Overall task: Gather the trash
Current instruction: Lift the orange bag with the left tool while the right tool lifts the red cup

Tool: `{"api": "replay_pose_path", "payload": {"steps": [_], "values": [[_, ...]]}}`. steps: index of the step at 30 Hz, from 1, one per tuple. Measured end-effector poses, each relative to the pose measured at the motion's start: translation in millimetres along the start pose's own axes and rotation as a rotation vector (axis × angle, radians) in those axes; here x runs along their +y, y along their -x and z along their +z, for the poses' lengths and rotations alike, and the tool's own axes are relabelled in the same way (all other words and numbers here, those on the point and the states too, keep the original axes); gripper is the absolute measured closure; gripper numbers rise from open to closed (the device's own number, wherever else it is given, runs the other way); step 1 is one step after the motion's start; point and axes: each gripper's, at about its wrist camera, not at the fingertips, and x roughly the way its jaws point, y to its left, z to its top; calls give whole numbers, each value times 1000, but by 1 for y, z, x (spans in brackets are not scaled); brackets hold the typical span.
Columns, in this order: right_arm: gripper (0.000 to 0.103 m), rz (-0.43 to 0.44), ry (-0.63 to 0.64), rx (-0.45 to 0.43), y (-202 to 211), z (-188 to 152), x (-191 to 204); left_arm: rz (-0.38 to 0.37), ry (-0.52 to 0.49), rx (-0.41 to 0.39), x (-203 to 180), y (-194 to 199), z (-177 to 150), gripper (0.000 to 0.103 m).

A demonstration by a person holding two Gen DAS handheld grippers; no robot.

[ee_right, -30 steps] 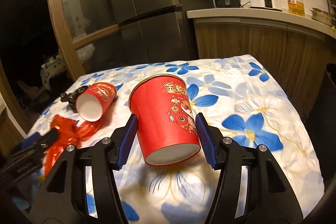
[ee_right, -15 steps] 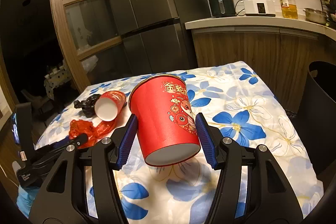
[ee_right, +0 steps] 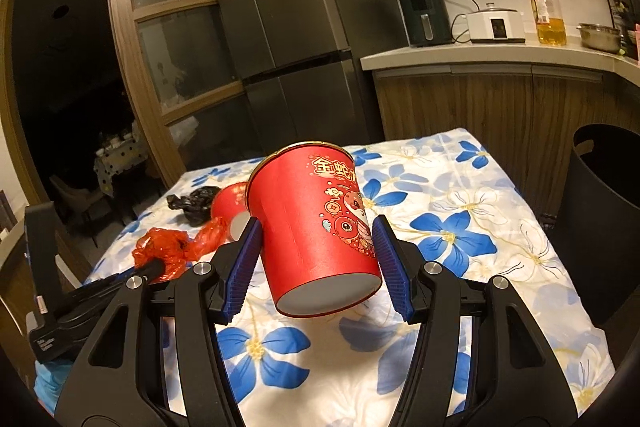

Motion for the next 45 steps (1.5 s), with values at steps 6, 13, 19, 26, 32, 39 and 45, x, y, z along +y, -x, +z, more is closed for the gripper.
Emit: {"api": "replay_pose_path", "payload": {"steps": [6,13,19,26,32,39,45], "values": [[47,27,0,-25,21,1,9,-27,-2,-44,-3,31,2,83],[47,36,-15,-50,42,2,7,-58,-24,-108,-21,52,17,83],[47,24,-33,-84,57,10,-4,-89,-41,-131,-43,56,28,83],[47,3,-75,-115,69,15,-27,-106,-80,-140,-73,50,30,83],[47,-26,-105,-139,78,19,-48,-130,-115,-145,-100,44,35,83],[47,-75,-142,-185,93,26,-72,-175,-157,-153,-136,41,39,83],[47,-116,-157,-227,105,32,-91,-217,-194,-164,-166,41,42,83]]}}
